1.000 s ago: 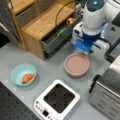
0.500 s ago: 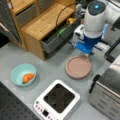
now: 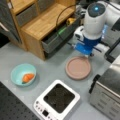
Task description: Pick up the pan. Place the pan on the table. Pick up the bowl. Place the bowl on the stove.
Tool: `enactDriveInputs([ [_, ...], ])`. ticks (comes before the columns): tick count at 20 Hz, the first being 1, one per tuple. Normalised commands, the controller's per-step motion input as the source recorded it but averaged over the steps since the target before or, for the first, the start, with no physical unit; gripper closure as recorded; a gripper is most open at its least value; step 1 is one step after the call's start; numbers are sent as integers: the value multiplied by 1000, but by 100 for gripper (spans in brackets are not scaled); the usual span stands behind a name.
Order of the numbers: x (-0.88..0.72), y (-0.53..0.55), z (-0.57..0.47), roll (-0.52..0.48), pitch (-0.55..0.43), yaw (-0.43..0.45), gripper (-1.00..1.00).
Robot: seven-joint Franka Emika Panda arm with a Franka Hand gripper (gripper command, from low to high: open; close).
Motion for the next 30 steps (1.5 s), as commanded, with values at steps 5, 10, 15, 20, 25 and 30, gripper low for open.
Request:
enactDriveInputs([
  [5, 11, -94, -19, -93, -84, 119, -100],
  [10, 22, -106, -32, -88, -99, 126, -100],
  [15, 10, -102, -42, -91, -82, 133, -100],
  [20, 2, -100, -49, -97, -71, 140, -100],
  [25, 10, -89, -43, -104, -60, 147, -100],
  [30, 26, -69, -56, -107, -64, 148, -100],
])
